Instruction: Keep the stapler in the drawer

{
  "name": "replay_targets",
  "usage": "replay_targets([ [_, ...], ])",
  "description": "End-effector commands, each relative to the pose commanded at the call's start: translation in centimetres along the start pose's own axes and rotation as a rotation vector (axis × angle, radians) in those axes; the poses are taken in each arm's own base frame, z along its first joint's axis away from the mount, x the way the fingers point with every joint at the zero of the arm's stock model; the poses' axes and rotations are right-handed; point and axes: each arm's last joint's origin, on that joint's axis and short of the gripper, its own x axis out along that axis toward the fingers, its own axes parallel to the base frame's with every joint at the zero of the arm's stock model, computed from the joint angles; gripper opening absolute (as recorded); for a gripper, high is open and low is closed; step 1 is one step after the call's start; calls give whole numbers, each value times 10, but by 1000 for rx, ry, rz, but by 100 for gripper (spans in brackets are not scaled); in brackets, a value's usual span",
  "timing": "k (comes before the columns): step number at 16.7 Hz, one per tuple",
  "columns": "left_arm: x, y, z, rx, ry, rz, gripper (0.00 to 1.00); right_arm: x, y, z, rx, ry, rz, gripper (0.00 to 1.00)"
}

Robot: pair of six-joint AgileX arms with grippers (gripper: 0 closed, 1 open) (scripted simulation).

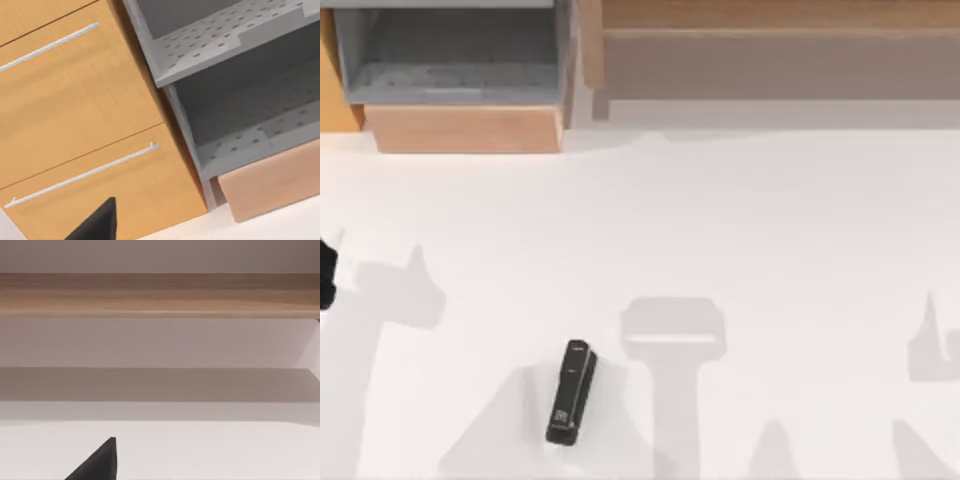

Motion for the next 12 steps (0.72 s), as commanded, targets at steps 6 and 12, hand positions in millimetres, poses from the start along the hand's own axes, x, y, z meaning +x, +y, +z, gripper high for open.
replay_targets([
  [6,91,52,8,416,-4,10,100,0,0,0,0,0,0,100],
  [12,191,98,-54,818,-15,41,100,0,0,0,0,0,0,100],
])
